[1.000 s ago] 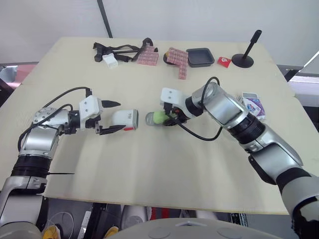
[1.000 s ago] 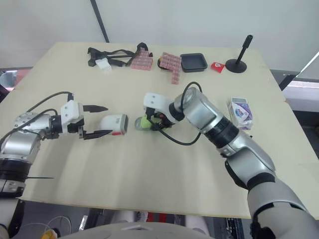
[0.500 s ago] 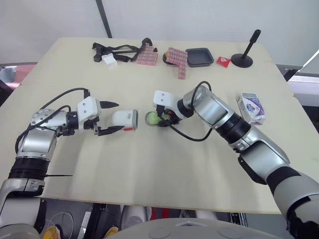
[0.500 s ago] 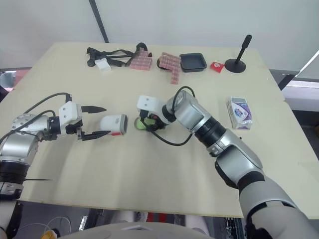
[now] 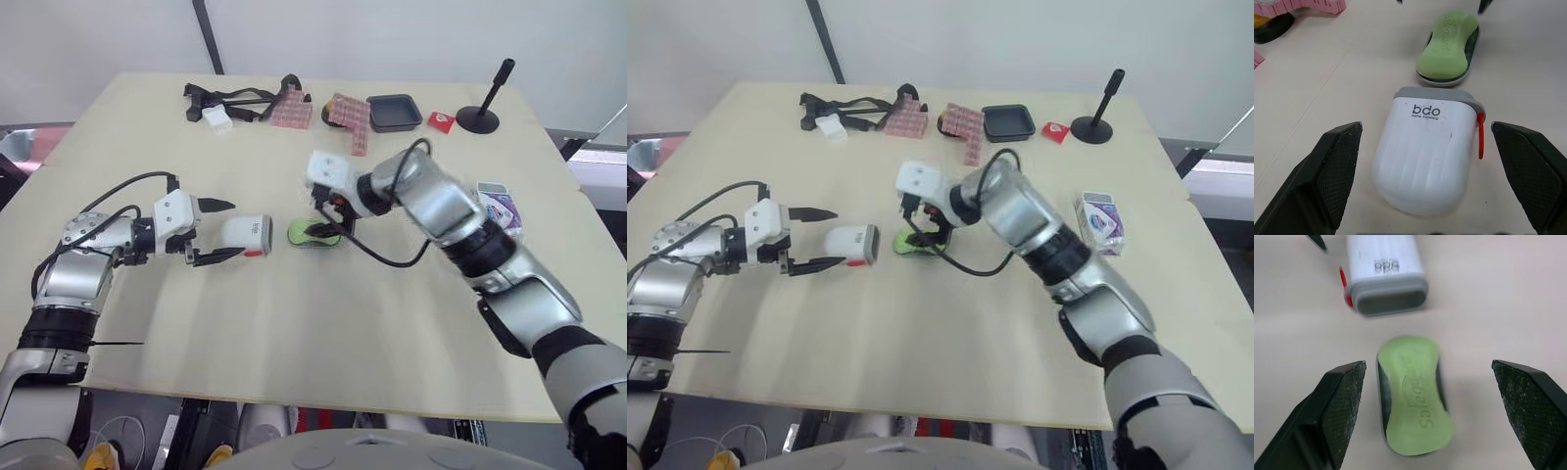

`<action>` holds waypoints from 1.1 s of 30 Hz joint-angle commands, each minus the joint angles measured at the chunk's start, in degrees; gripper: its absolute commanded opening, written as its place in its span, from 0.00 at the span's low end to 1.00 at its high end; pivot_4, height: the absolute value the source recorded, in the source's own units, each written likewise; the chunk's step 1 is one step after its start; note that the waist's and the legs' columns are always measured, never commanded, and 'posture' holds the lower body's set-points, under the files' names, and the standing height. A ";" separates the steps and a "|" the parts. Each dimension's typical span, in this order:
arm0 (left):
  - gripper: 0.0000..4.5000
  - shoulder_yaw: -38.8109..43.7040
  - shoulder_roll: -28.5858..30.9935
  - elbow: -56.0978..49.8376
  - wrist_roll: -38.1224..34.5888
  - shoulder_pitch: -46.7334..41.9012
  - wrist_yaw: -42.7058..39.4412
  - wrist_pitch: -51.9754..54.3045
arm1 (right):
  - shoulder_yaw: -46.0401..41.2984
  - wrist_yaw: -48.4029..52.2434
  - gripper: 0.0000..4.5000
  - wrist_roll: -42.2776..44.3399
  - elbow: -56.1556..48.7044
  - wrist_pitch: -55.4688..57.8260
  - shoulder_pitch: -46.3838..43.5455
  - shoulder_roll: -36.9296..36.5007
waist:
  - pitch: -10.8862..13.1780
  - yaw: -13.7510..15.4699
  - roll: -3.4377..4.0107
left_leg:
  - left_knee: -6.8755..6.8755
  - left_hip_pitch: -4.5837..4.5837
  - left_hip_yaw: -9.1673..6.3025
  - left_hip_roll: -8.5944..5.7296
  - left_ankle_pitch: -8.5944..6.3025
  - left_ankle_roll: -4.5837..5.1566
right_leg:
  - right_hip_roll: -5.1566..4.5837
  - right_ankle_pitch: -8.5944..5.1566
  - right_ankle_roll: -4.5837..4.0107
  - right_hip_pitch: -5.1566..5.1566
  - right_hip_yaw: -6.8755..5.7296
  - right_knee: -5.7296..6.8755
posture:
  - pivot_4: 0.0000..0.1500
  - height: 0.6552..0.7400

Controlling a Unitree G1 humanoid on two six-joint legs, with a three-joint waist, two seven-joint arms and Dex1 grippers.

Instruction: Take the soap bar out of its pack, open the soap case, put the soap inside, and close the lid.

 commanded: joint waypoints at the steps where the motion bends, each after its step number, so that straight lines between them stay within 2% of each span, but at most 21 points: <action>1: 1.00 0.44 -0.05 -1.06 -1.15 -1.52 -0.92 0.14 | -6.64 1.10 0.99 5.16 -11.24 -2.79 7.99 -4.08 | -0.03 0.58 -0.05 | 0.00 0.00 0.00 0.00 0.00 0.00 | 0.00 0.00 0.00 0.01 -0.01 -0.01 | 1.00 1.00; 5: 1.00 -0.14 -0.48 -2.96 -3.21 -1.89 -2.33 3.92 | -19.32 -1.44 0.99 13.46 -23.24 -6.92 23.45 -4.33 | -0.02 0.98 -0.04 | 0.00 -0.05 0.01 0.00 0.00 -0.01 | 0.02 0.00 0.00 0.00 0.14 -0.05 | 1.00 1.00; 7: 1.00 -0.08 -0.64 -3.91 -3.80 -1.74 -2.38 5.48 | -23.47 -3.11 0.99 16.21 -27.04 -9.24 29.04 -3.35 | -0.02 0.89 -0.04 | -0.01 -0.33 0.00 0.01 -0.01 -0.02 | 0.00 0.00 0.00 0.02 0.19 -0.13 | 1.00 1.00; 11: 1.00 0.12 -0.36 -3.43 -3.53 -1.69 -2.96 5.98 | -27.73 -3.21 0.99 20.34 -33.57 -12.33 41.18 -4.99 | -0.04 0.94 -0.04 | -0.03 -0.31 0.02 0.02 0.00 -0.03 | 0.00 0.00 0.00 0.07 0.16 -0.23 | 1.00 1.00; 18: 1.00 0.50 0.58 0.79 -2.40 -3.74 -3.26 6.42 | -27.14 -11.80 0.99 20.55 -28.83 -10.34 38.62 -3.86 | -0.04 -0.42 -0.03 | -0.16 0.13 0.00 0.00 0.12 -0.14 | -0.03 0.01 0.01 0.22 0.12 -0.44 | 1.00 1.00; 24: 1.00 -3.93 3.12 9.36 2.79 -9.58 -9.13 3.81 | -22.74 -13.03 0.99 18.69 -26.18 -12.60 36.17 -5.11 | -0.03 -0.18 -0.03 | -0.28 0.10 -0.05 0.00 0.12 -0.11 | 0.08 0.01 0.01 0.26 0.06 -0.47 | 1.00 1.00; 33: 1.00 -9.18 0.95 21.50 8.14 -17.92 -14.48 -2.27 | -20.38 -13.80 0.99 17.27 -24.59 -15.93 36.86 -6.95 | -0.03 0.55 -0.03 | -0.31 0.09 -0.05 -0.03 0.12 -0.11 | -0.03 0.01 0.00 0.26 0.02 -0.49 | 1.00 1.00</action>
